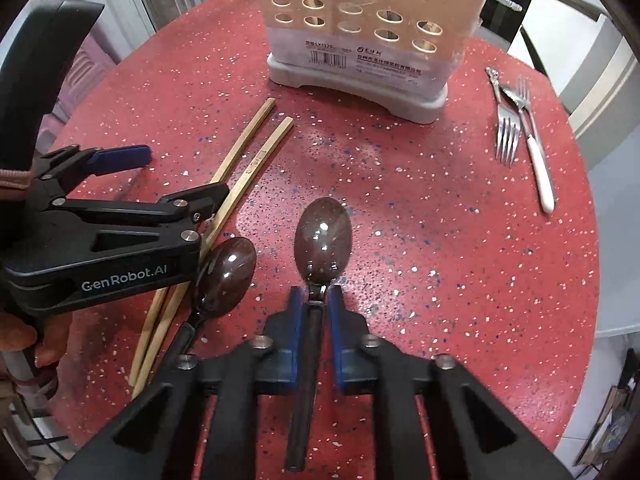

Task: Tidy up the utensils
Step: 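Grasp a brown spoon with the right tool while the left tool grasps a wooden chopstick, then drop the chopstick into the holder with the left tool while the right holds the spoon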

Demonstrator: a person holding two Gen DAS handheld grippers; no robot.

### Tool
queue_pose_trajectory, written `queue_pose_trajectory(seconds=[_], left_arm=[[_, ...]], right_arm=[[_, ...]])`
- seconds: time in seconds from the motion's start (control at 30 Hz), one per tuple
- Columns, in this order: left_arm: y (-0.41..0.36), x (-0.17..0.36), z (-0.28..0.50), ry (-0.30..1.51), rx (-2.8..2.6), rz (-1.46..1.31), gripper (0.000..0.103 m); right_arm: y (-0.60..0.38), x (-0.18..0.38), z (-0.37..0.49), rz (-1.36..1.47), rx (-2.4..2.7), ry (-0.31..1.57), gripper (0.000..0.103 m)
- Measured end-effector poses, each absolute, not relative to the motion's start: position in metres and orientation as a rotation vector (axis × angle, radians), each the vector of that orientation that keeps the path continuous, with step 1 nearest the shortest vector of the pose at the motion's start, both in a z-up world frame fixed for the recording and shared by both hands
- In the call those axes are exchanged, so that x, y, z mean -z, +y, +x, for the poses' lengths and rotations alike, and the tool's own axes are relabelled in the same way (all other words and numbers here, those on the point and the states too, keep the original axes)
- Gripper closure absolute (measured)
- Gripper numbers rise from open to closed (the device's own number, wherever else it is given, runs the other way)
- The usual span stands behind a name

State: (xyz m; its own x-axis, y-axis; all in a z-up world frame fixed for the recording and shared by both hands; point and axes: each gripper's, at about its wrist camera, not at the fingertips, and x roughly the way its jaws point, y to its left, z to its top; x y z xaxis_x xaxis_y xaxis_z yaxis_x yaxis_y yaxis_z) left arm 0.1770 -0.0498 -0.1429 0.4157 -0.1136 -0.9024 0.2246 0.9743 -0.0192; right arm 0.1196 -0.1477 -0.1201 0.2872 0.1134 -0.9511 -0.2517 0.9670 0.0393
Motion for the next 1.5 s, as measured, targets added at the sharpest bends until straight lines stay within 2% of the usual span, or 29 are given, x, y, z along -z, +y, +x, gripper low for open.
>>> queue_pose_trajectory(seconds=[0.17,0.3,0.4,0.6,0.73,1.07,1.5], left_arm=[[-0.060,0.139,0.172,1.137,0.232,0.130,0.012],[-0.069,0.137,0.174,1.154,0.242,0.147,0.014],[-0.075,0.135,0.176,1.175,0.266,0.157,0.021],[-0.086,0.132,0.177,1.211,0.321,0.196,0.043],[-0.092,0.130,0.173,1.204,0.340,0.219,0.073],[-0.065,0.115,0.148,1.056,0.275,0.109,0.073],[-0.032,0.042,0.122,0.788,0.230,-0.062,0.073]], right_arm=[[-0.156,0.118,0.121,-0.101,-0.258,1.252,0.091],[-0.168,0.116,0.120,-0.063,-0.261,1.242,0.091],[-0.183,0.112,0.119,-0.027,-0.266,1.229,0.091],[-0.196,0.103,0.117,0.008,-0.274,1.198,0.091],[-0.205,0.094,0.115,0.027,-0.280,1.176,0.091],[-0.213,0.081,0.111,0.074,-0.296,1.125,0.091],[-0.226,0.041,0.114,0.175,-0.336,0.982,0.091]])
